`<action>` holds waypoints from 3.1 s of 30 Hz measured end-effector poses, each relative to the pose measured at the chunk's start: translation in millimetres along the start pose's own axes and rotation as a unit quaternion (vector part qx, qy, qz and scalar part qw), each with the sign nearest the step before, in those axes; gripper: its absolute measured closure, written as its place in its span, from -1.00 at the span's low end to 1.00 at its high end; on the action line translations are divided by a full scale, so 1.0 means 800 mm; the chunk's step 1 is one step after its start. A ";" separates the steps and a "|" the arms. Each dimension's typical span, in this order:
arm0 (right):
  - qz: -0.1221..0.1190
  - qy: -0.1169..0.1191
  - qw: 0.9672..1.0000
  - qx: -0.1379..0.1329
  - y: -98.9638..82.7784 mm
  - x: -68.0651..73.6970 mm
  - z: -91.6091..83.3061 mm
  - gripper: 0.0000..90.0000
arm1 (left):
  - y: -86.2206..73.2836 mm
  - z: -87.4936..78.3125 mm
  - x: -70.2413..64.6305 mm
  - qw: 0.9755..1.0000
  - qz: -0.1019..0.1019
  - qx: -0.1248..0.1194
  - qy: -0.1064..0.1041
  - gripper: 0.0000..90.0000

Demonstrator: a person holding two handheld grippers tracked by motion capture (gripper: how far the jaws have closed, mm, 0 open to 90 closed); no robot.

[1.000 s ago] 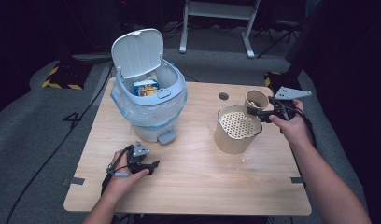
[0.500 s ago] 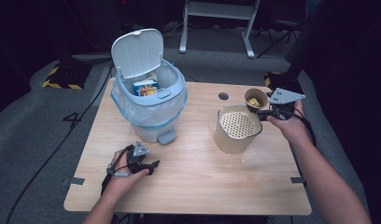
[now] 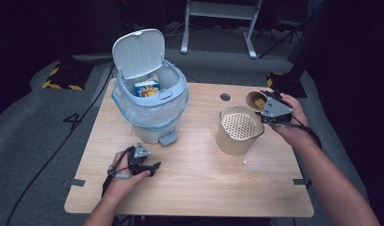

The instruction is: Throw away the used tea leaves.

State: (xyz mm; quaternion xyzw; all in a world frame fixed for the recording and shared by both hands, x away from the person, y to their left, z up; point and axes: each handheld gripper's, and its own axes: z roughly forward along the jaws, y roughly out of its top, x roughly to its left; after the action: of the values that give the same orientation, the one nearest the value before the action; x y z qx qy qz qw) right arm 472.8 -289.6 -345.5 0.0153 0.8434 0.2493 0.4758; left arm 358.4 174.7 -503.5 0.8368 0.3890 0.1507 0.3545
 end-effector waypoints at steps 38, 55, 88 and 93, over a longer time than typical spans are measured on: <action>-0.604 -0.260 0.736 0.161 0.036 0.078 -0.003 -0.20 | 0.000 0.000 0.000 1.000 0.000 0.000 0.000 -0.31; -0.633 -0.270 0.707 0.163 0.045 0.077 -0.007 -0.20 | 0.000 0.000 0.000 1.000 0.000 0.000 0.000 -0.31; 0.181 0.006 0.980 -0.078 0.015 -0.008 -0.052 -0.28 | -0.003 -0.003 0.010 1.000 0.005 0.001 -0.003 -0.31; 0.270 0.076 0.952 -0.119 0.015 -0.003 -0.064 -0.29 | -0.003 -0.003 0.010 1.000 0.005 0.001 -0.003 -0.31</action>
State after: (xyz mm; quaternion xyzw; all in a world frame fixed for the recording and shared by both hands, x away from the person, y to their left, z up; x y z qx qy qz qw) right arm 430.2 -300.4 -316.3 0.1664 0.8057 0.4675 0.3235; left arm 360.9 182.6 -503.5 0.8392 0.3843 0.1499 0.3543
